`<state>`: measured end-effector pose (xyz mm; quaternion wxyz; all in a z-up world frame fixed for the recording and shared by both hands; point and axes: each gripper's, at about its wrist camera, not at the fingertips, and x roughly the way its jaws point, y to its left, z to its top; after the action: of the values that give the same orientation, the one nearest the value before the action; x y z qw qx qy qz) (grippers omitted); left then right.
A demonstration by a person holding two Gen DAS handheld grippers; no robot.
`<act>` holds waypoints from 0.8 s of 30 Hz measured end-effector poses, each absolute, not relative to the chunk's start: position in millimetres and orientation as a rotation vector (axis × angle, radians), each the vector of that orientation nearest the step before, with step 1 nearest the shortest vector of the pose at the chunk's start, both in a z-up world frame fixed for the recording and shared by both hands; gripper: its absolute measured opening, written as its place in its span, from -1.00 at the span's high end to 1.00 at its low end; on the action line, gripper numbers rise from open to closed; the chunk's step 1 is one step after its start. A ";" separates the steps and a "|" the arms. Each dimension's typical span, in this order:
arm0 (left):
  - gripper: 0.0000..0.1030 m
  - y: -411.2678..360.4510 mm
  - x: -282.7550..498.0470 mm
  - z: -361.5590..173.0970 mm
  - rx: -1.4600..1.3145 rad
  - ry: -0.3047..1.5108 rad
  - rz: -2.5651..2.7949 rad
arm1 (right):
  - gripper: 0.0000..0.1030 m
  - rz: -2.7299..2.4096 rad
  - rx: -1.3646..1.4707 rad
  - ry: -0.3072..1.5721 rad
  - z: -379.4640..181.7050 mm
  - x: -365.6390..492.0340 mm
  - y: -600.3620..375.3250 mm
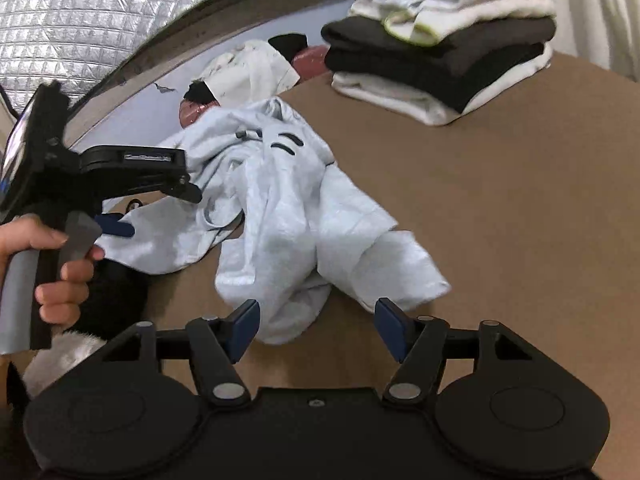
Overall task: Fold clothes
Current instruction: 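Grasp the grey T-shirt with both grippers and lift it off the table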
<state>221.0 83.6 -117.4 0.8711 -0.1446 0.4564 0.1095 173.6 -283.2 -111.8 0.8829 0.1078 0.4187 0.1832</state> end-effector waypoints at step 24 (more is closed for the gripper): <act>0.40 1.0 219.8 -127.8 -0.260 0.756 -0.044 | 0.70 0.089 -0.145 0.603 -87.8 153.2 -251.6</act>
<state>219.8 1.0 -127.8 0.9210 -0.1266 0.3679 -0.0212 153.2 -251.6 -87.8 0.9513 -0.0714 0.2966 0.0440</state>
